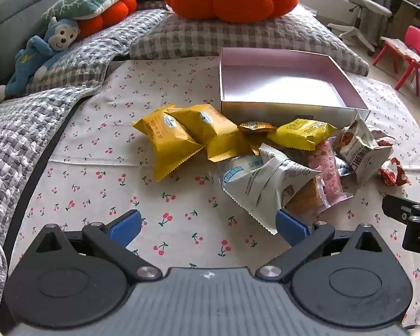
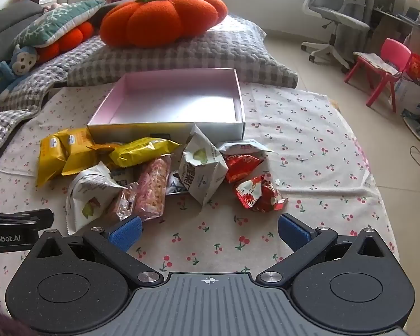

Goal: Organize snacks

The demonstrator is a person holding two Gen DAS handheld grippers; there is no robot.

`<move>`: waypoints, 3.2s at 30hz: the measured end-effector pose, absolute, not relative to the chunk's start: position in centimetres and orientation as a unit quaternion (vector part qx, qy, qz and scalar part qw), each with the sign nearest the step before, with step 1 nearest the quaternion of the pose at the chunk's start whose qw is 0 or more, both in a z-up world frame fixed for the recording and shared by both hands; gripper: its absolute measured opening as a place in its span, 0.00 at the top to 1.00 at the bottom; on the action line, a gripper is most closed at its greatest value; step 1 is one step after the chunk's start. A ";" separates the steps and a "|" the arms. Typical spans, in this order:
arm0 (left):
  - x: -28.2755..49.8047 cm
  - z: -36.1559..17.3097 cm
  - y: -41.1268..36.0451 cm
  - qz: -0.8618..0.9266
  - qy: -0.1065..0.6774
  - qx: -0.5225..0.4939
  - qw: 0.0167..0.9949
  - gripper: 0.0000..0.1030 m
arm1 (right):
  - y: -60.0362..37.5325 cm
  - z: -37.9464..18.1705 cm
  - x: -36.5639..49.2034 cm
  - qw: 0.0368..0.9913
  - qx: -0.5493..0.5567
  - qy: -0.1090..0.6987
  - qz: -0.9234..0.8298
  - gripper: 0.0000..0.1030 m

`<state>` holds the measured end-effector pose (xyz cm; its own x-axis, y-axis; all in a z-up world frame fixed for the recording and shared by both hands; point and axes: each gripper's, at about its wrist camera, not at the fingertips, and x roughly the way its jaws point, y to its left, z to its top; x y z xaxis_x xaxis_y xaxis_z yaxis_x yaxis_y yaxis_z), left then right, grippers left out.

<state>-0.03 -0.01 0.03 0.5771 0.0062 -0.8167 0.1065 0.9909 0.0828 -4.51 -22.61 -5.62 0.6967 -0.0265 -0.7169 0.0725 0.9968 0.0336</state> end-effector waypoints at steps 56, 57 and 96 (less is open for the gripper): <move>0.0 -0.2 0.0 -0.035 0.466 0.057 0.882 0.00 | -22.3 -5.6 -4.6 0.920 0.026 0.391 -0.025 0.00; 0.0 -0.2 -0.1 -0.035 0.466 0.057 0.882 0.00 | -22.3 -5.6 -4.6 0.920 0.026 0.390 -0.024 0.00; 2.6 -0.3 2.3 -0.061 0.474 0.021 0.878 0.04 | -23.5 -5.2 -2.8 0.926 0.027 0.374 -0.042 0.00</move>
<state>2.57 2.30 -0.33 0.5434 -0.0880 -0.8348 0.1273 0.9916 -0.0216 -2.82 -23.49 -5.25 0.7174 -0.0575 -0.6943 0.0974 0.9951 0.0183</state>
